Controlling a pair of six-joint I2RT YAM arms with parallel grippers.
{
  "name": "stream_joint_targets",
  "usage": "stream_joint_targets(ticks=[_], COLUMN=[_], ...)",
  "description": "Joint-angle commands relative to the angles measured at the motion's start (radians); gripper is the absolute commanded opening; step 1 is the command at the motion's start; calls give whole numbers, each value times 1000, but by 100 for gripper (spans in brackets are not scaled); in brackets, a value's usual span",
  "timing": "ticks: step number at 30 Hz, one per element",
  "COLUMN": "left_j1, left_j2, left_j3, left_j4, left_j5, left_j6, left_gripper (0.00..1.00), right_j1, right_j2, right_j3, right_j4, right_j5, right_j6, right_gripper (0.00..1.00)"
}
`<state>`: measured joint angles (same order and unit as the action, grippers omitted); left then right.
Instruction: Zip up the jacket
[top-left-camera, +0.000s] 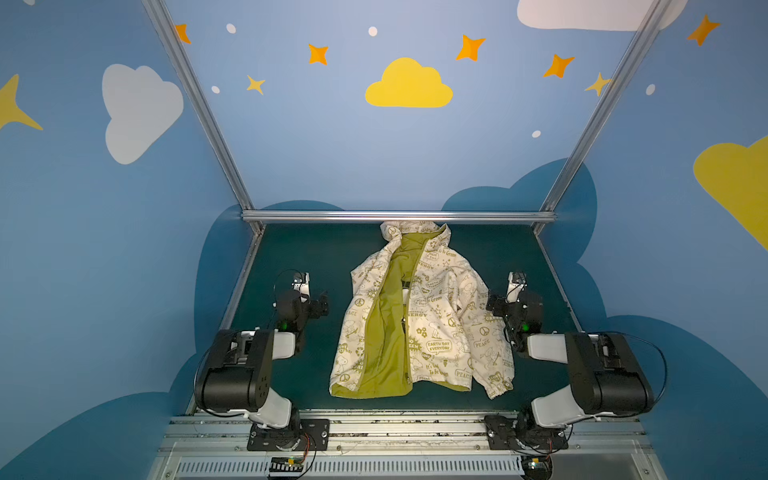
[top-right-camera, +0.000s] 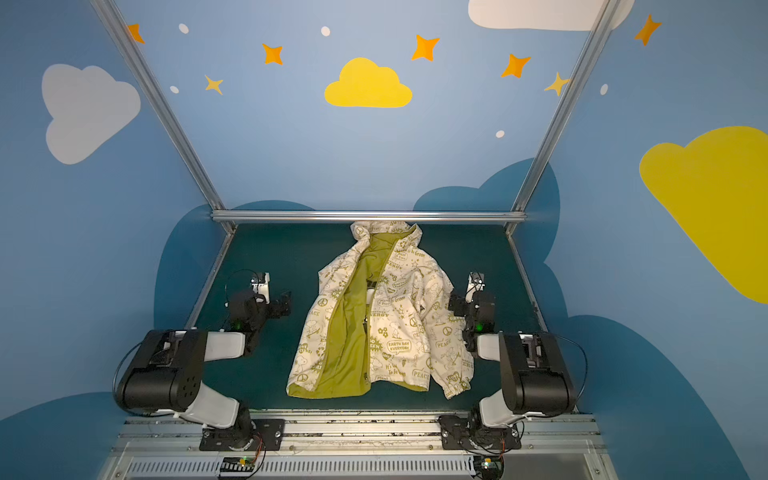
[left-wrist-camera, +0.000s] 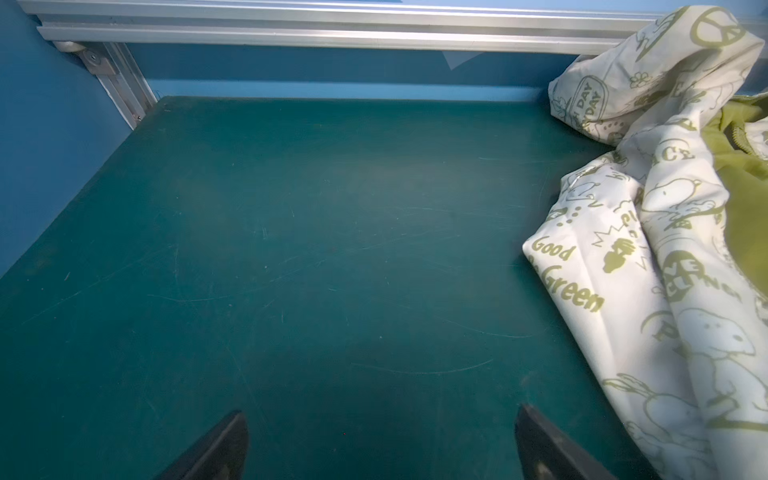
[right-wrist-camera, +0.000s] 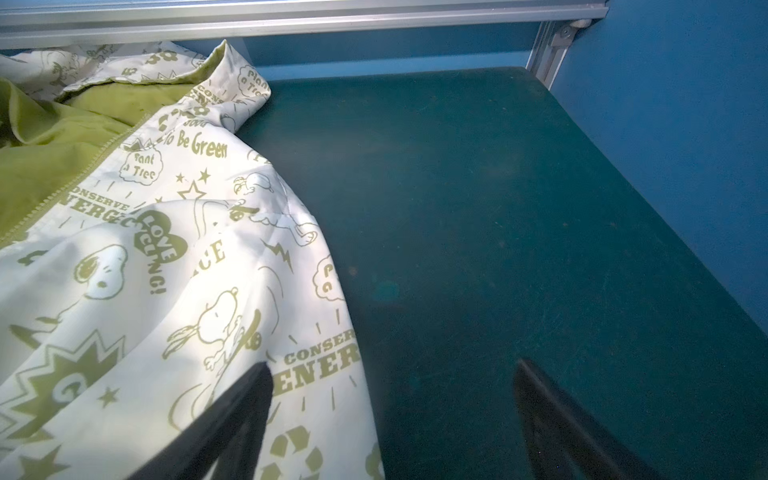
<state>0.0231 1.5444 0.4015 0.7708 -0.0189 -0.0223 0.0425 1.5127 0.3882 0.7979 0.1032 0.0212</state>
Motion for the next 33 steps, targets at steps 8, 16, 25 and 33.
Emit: stream_joint_targets(ticks=[8, 16, 25, 33], left_j1=[-2, -2, -6, -60], left_j2=[-12, -12, -39, -341], left_j3=[13, 13, 30, 304], left_j4=[6, 5, -12, -814], left_j5=[-2, -3, 12, -2], left_j6=[10, 9, 24, -140], left_gripper=[99, 99, 100, 99], right_j1=[2, 1, 4, 128], right_j2=[2, 1, -6, -330], right_j3=[13, 12, 9, 348], right_j4=[21, 21, 38, -892], right_j5=[-8, -10, -5, 86], right_j6=[-1, -2, -7, 244], right_gripper=[90, 90, 91, 90])
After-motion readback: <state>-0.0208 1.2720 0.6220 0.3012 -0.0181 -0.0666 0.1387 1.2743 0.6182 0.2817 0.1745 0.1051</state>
